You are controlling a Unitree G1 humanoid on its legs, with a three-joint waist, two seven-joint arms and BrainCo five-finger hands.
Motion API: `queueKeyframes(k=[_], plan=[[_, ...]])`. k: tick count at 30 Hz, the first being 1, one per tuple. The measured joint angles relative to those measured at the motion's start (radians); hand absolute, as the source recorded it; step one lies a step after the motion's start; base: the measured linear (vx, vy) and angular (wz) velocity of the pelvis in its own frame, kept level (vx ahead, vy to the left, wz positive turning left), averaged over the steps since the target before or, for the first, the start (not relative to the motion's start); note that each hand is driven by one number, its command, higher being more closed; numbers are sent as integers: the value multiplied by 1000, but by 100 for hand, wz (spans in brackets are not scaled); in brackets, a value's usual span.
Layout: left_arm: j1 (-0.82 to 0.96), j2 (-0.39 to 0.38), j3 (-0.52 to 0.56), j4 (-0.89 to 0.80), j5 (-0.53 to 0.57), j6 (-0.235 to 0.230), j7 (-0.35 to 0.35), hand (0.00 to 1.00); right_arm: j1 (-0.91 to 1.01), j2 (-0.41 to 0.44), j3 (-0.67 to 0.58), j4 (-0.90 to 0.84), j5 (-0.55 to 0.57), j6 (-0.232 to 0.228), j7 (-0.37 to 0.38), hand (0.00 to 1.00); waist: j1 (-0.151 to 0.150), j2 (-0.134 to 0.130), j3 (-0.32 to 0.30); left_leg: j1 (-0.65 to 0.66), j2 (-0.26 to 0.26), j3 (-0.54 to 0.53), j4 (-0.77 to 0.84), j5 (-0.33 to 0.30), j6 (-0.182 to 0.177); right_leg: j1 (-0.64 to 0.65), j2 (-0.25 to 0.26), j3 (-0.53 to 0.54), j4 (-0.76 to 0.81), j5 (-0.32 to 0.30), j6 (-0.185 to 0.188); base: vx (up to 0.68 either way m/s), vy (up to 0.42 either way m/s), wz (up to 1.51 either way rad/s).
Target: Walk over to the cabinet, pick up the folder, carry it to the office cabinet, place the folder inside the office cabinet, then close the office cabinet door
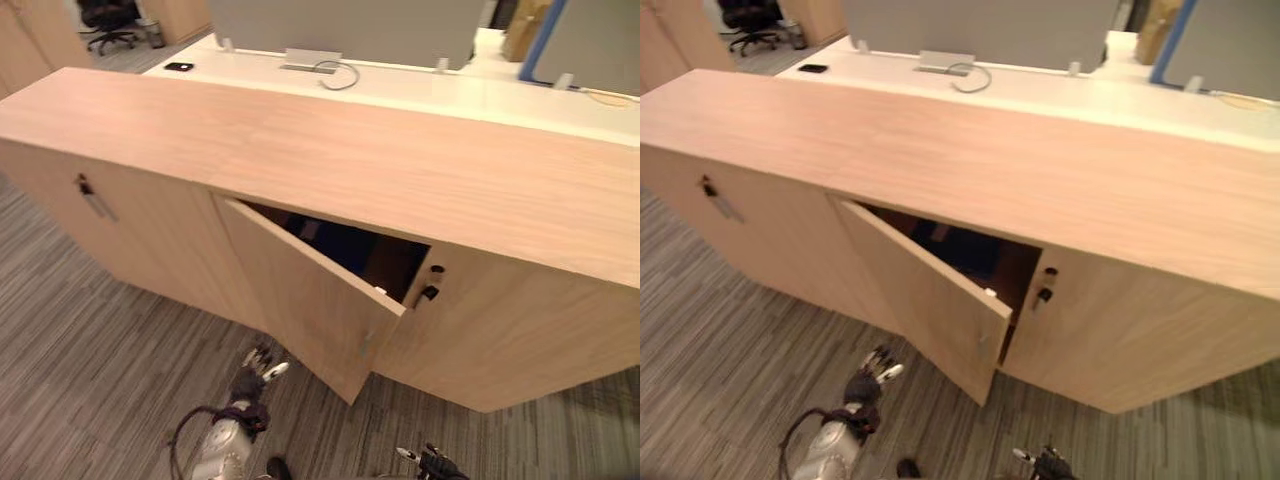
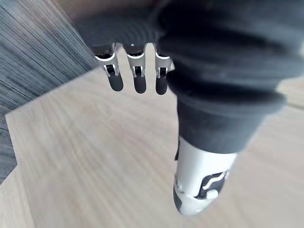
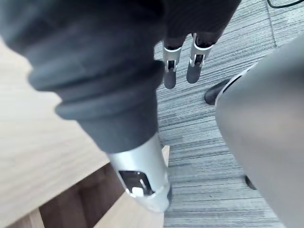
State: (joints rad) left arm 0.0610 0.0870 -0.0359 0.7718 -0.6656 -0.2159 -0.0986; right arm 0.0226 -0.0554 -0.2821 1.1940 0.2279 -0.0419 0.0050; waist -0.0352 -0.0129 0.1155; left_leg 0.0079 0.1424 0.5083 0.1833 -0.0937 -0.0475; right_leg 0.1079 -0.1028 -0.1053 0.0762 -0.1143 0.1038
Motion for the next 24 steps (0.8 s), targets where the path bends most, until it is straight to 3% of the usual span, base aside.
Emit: queueKeyframes(k=[1, 4, 6, 7, 8, 9, 10, 11, 14, 17, 24], plan=[[0, 0, 52, 53, -48, 1, 0, 0, 7, -2, -1, 0, 23, -1, 1, 0, 1, 7, -5, -35, 64, 7, 137, -66, -5, 13, 22, 4, -3, 0, 0, 159, -116, -69], [-1, 1, 154, 160, -108, 4, -1, 0, 23, -4, -9, 1, 32, -3, 3, 0, 10, 17, -1, -121, 198, -60, 469, -107, 8, 55, 86, 58, -22, 9, -19, 157, -87, -63], [6, -9, 211, 227, -127, 6, -6, 0, 31, -3, -11, 3, 29, -10, 4, 0, 28, 8, 2, -159, 207, -153, 597, -84, 20, 81, 79, 109, -27, 5, -32, 105, 47, -78], [14, -23, 246, 267, -134, 8, -7, 0, 27, -12, -11, 8, 27, -12, 5, 0, 36, 6, 5, -181, 159, -257, 578, -150, -9, 83, 63, 146, -25, 0, -40, 89, 138, -81], [21, -30, 259, 275, -134, 8, -8, 0, 23, -17, -11, 14, 27, -12, 4, 0, 39, 12, 10, -181, 127, -314, 536, -175, -13, 79, 57, 167, -23, 0, -40, 37, 193, -93], [35, -39, 286, 280, -135, 8, -8, 0, 12, -19, -11, 28, 26, -12, 5, 0, 52, 16, 8, -170, 48, -449, 393, -188, -23, 52, 43, 208, -13, 0, -40, -19, 228, -74], [43, -41, 295, 281, -136, 8, -7, 0, 10, -18, -10, 32, 26, -12, 5, 0, 57, 17, 8, -158, 27, -496, 334, -182, -30, 42, 40, 218, -6, 0, -39, -40, 231, -110], [66, -41, 324, 313, -131, 4, -4, 0, 3, -8, -9, 45, 26, -17, 7, 0, 70, 16, 0, -122, -21, -563, 227, -107, -73, 16, 33, 244, 1, 1, -26, -3, 196, -71], [86, -38, 340, 380, -91, 1, 9, 0, 14, -8, -11, 57, 22, -23, 13, 0, 69, -1, -14, -53, -64, -507, 131, -70, -37, 13, -13, 246, 12, 20, -22, 17, 214, -46], [113, -42, 351, 423, -30, 2, 16, 0, 19, -1, -24, 58, 27, -27, 15, 0, 64, -5, -41, 17, -96, -461, -1, -21, -26, 2, -46, 248, 5, 31, -8, 0, 66, -42], [87, -28, 315, 435, 0, 1, 16, 0, 31, 2, -49, 64, 27, -27, 28, 0, 51, -11, -53, 84, -101, -500, -157, 56, -31, -15, -33, 245, -25, 35, -4, -8, -36, -15]])
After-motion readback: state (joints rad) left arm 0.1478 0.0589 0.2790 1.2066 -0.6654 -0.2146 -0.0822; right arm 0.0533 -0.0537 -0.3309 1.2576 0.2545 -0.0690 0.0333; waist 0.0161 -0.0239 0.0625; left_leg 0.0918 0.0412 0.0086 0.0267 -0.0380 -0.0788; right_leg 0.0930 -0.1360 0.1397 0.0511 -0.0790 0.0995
